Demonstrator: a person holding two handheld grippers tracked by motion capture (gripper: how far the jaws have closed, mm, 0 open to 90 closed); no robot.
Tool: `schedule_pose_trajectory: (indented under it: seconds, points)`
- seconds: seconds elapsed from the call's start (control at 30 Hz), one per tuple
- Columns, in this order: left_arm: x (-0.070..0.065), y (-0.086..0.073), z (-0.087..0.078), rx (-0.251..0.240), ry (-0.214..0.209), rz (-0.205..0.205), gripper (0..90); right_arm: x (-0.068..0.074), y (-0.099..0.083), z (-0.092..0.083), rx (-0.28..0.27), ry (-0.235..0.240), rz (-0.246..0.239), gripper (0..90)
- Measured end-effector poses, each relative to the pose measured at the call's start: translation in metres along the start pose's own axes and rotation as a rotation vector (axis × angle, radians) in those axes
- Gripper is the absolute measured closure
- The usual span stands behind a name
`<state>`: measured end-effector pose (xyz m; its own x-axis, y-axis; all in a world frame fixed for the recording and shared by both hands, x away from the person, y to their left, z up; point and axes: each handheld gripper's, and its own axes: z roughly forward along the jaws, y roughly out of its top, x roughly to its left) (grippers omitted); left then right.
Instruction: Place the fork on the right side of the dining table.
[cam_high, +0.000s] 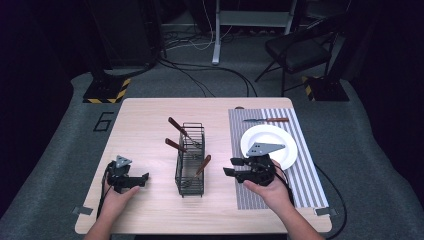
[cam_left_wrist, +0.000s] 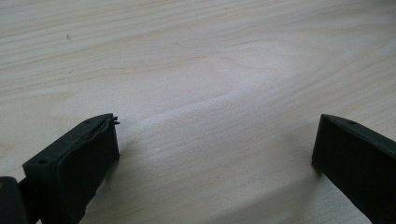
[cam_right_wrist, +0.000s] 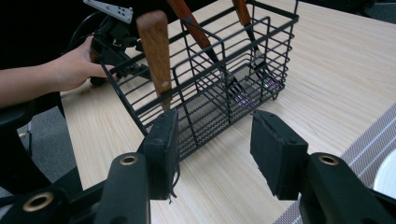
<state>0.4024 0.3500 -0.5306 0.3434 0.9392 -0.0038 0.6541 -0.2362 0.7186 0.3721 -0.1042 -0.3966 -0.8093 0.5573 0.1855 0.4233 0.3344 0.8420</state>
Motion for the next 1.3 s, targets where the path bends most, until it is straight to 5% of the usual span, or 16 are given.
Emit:
schedule_pose_trajectory:
  seconds: [1.3]
  points:
    - [0.000,0.000,0.000,0.001,-0.007,0.005,0.2,0.026,0.047,0.032,-0.013,0.092,-0.051,60.3]
